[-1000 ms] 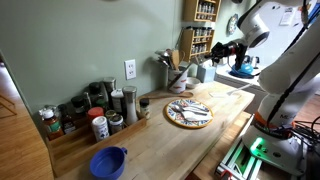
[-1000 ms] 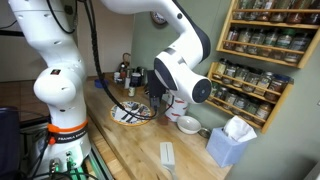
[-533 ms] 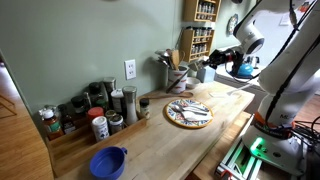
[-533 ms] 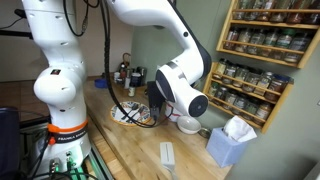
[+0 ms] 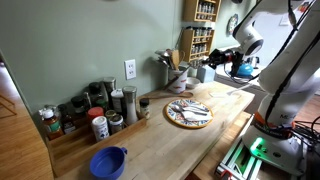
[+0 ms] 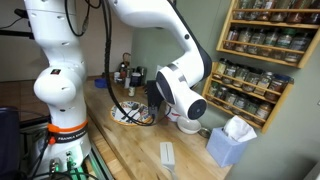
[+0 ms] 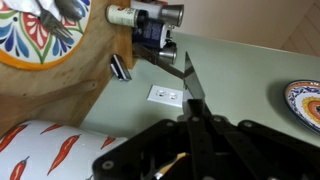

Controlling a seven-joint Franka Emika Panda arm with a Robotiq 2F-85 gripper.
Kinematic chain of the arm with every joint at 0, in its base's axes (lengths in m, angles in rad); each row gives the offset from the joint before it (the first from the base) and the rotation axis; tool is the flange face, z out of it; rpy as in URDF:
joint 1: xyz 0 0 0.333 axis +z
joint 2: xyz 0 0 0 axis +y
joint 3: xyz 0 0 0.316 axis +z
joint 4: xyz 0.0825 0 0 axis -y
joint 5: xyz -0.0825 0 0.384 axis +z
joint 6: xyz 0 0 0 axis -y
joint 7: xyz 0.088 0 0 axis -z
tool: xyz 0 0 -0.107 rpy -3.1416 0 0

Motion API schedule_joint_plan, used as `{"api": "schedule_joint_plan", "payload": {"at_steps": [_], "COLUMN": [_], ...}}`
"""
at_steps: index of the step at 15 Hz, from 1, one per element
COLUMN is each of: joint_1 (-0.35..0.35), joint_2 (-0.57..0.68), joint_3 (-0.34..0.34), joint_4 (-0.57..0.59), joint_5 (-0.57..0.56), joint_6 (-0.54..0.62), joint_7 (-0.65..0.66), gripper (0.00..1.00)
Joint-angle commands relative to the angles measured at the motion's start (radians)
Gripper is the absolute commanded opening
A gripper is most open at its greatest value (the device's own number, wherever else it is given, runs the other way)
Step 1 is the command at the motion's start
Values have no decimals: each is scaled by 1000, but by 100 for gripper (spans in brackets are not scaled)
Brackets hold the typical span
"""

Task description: Take the spatula out of the bucket

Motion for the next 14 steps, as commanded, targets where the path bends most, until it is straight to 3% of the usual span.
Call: {"api": "schedule_joint_plan", "payload": {"at_steps": [1,6,14], "joint_1": [-6,-30,-34], "joint_2": [134,318,471], "joint_3": [-8,0,10], "joint_4": [28,30,47], "joint_5": [80,158,262], "joint_6": [-134,-202,-131], "joint_7": [-38,-102,-216], "gripper": [0,0,0]}}
